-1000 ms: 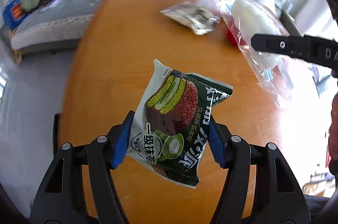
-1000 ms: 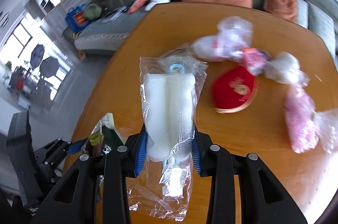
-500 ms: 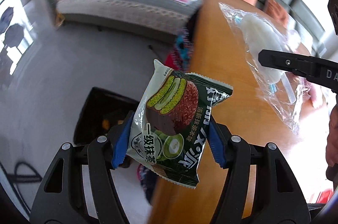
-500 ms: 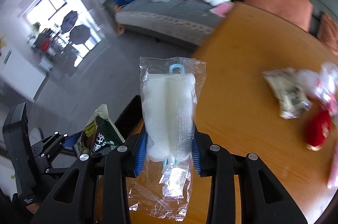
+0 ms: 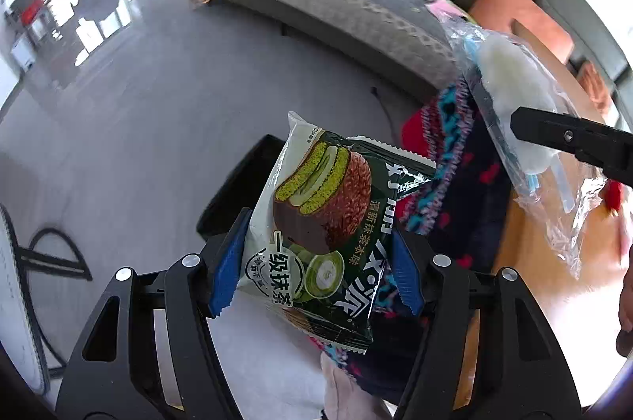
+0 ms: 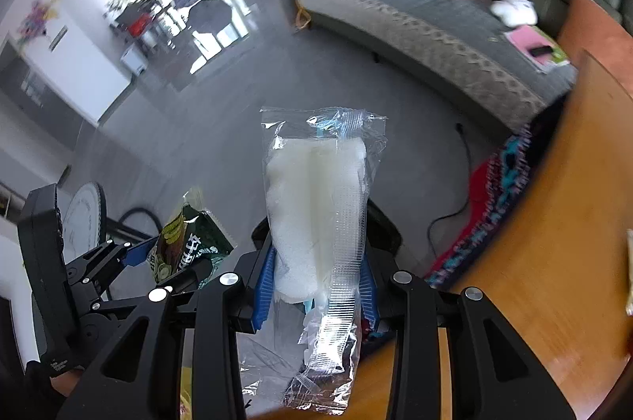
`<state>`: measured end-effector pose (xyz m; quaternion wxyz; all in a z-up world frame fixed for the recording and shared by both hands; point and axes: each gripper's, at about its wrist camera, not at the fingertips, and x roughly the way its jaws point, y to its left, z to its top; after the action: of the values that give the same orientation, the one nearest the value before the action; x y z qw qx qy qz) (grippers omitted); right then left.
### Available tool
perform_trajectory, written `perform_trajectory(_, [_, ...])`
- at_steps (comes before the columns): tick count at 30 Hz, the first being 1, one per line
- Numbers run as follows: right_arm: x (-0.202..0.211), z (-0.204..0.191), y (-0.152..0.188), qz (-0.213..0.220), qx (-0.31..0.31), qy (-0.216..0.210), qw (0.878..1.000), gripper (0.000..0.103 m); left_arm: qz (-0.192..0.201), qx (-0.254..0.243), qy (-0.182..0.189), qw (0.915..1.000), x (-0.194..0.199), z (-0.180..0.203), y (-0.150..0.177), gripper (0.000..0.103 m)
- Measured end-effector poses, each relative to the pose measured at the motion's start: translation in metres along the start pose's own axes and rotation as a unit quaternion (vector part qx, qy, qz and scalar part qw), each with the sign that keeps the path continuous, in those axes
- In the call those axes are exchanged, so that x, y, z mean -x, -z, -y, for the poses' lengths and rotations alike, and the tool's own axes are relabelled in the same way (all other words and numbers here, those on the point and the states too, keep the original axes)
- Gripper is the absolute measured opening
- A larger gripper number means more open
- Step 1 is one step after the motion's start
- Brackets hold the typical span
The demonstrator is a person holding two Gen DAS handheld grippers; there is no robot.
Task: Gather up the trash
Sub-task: 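Carry both items over the black bin and open both tools to drop them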
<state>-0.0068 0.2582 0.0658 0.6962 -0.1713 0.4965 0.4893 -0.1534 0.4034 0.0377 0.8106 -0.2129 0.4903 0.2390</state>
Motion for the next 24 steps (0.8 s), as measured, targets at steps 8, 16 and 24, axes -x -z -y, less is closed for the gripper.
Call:
perform_trajectory(8, [-0.035, -0.015, -0.035, -0.010, 0.001, 0.013, 1.000, 0.072, 0.002, 0.051, -0.039, 0.9979, -0.012, -0.036, -0.023, 0.098])
perform_trajectory(16, [-0.031, -0.007, -0.025, -0.016, -0.011, 0.005, 1.000, 0.073, 0.007, 0.041, -0.041, 0.9983, -0.010, -0.028, -0.025, 0.098])
perform_trajectory(24, [-0.004, 0.009, -0.015, 0.000, -0.026, 0.003, 1.000, 0.073, 0.012, 0.015, -0.034, 0.9992, -0.005, -0.002, -0.028, 0.098])
